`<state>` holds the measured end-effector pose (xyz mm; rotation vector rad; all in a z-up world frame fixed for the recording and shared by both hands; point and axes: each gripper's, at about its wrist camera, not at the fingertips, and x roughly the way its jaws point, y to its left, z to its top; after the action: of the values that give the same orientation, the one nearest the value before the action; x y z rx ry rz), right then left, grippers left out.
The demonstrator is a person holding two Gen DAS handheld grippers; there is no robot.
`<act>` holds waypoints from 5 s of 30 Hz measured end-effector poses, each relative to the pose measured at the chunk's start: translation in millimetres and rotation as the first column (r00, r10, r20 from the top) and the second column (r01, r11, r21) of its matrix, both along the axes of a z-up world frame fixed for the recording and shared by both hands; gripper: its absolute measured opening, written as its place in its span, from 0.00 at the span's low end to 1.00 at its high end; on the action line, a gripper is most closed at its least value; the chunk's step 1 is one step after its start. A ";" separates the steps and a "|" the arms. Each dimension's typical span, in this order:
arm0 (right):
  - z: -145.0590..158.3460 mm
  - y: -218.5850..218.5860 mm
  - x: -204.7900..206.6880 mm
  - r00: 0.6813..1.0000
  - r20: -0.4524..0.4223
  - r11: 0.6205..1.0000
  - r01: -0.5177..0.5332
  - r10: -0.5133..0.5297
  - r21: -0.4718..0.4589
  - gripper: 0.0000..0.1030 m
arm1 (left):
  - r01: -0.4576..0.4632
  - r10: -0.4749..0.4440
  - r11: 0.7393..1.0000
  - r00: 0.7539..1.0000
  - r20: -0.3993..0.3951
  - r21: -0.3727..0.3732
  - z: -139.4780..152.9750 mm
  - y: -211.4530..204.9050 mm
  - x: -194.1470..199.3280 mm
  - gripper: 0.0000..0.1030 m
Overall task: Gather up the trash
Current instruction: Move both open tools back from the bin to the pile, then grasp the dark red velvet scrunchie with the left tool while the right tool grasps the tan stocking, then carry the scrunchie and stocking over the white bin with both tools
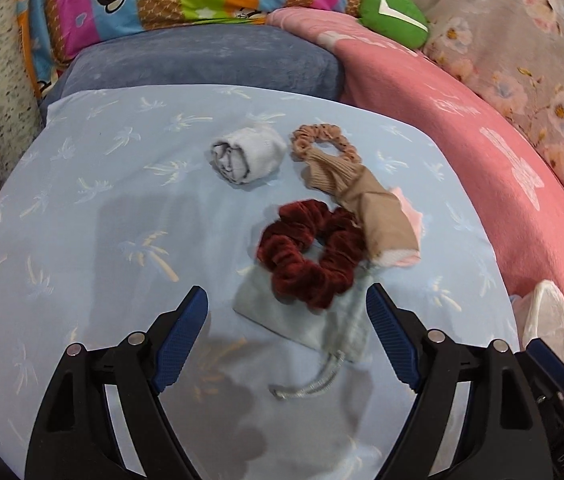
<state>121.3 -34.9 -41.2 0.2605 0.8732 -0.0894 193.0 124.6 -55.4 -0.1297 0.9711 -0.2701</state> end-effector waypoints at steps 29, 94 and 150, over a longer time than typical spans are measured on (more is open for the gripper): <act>-27.6 35.0 115.8 0.997 0.005 0.997 -0.073 0.073 0.040 0.53 | 0.062 -0.076 0.986 0.994 -0.083 -0.157 -18.8 21.9 54.0 0.16; 13.3 -93.0 -76.4 0.979 0.089 0.981 0.176 -0.182 0.077 0.10 | 0.343 -0.342 0.935 0.939 0.024 -0.091 26.5 -117.7 -80.6 0.52; 24.2 -173.5 -145.9 0.924 0.130 0.933 0.354 -0.359 0.065 0.10 | 0.537 -0.530 0.839 0.843 0.096 -0.087 56.1 -232.8 -116.4 0.10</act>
<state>-24.6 -208.3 -17.0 0.4580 0.6800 -0.3892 76.6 -108.3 0.7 0.0560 0.9091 -0.8429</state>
